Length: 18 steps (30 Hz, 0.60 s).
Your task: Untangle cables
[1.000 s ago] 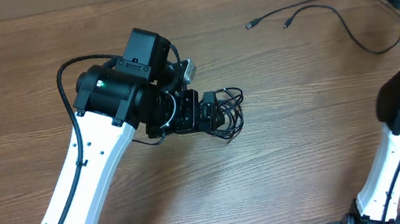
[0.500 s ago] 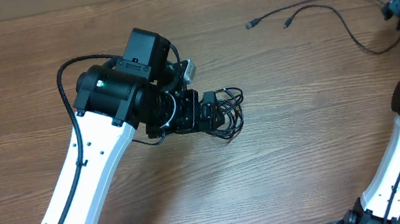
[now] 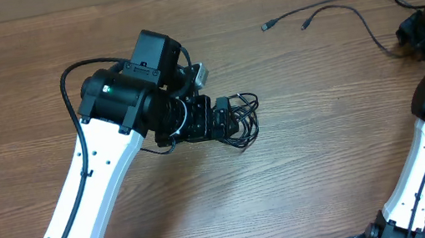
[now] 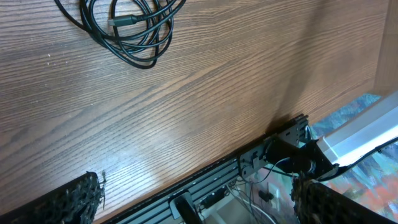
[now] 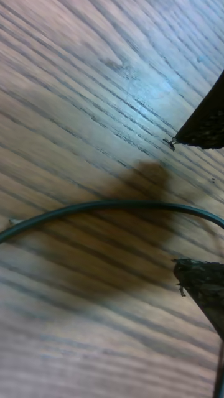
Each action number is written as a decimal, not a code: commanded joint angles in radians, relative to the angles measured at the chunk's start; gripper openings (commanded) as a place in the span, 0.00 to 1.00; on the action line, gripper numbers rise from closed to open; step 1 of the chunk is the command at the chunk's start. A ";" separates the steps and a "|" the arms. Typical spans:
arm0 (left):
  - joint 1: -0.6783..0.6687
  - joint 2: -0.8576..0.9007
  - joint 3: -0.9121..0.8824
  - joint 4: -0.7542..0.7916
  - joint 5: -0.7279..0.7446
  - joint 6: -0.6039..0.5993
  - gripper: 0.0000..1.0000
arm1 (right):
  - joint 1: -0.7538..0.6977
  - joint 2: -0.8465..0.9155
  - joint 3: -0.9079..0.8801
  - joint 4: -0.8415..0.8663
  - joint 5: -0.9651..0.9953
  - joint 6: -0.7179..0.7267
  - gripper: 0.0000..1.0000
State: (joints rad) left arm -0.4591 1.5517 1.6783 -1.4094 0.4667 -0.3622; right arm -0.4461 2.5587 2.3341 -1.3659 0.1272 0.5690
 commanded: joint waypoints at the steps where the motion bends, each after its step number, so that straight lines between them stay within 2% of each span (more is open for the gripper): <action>1: -0.006 -0.003 0.019 0.006 -0.006 0.026 1.00 | -0.009 0.004 -0.038 0.009 -0.002 0.010 0.56; 8: -0.006 -0.003 0.019 0.007 -0.006 0.026 1.00 | -0.009 0.005 -0.096 0.080 -0.027 0.010 0.45; 14: -0.006 -0.003 0.019 0.007 -0.006 0.026 1.00 | -0.009 0.005 -0.103 0.173 -0.093 0.010 0.25; 17: -0.006 -0.003 0.019 0.008 -0.006 0.024 1.00 | -0.009 0.005 -0.103 0.243 -0.151 0.010 0.07; 18: -0.006 -0.003 0.019 0.008 -0.006 0.021 1.00 | -0.009 0.005 -0.103 0.272 -0.182 0.010 0.04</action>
State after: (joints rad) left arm -0.4591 1.5517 1.6783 -1.4055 0.4667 -0.3622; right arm -0.4519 2.5515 2.2551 -1.1435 0.0410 0.5785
